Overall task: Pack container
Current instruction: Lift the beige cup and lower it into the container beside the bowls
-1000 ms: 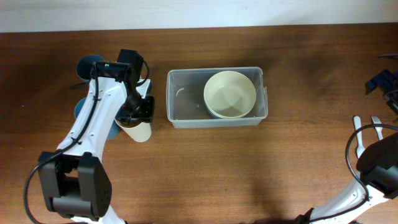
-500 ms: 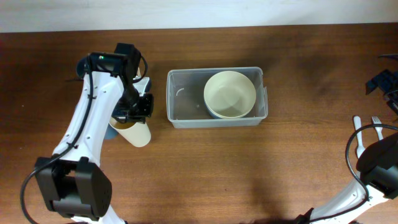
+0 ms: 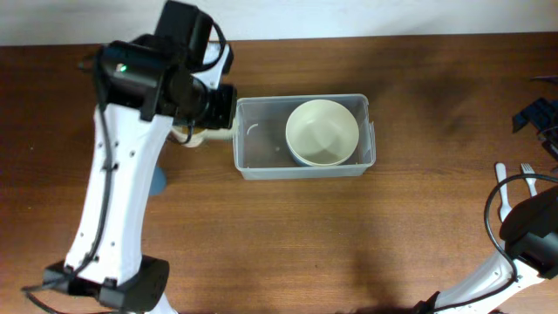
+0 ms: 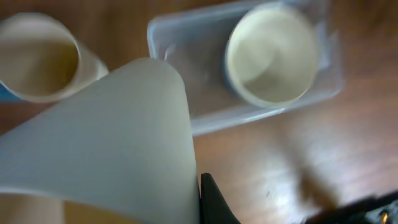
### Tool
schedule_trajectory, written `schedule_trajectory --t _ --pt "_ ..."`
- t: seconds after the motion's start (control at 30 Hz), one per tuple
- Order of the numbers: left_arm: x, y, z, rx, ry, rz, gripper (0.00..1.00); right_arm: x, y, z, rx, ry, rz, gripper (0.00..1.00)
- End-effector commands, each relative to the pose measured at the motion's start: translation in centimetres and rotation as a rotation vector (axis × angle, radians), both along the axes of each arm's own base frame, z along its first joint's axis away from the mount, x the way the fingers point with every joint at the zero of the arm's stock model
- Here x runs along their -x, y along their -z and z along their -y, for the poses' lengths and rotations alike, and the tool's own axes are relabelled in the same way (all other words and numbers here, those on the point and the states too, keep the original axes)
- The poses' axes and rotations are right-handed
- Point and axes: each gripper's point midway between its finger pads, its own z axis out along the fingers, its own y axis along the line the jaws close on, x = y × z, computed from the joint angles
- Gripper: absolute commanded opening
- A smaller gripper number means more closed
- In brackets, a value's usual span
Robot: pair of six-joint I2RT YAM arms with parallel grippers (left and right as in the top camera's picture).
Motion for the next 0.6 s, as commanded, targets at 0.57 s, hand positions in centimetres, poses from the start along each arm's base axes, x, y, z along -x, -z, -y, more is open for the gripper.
schedule_trajectory --t 0.57 --pt "-3.6 5.8 5.9 -0.039 0.072 -0.086 0.02 0.1 0.1 0.3 0.009 0.008 -0.006 0.99"
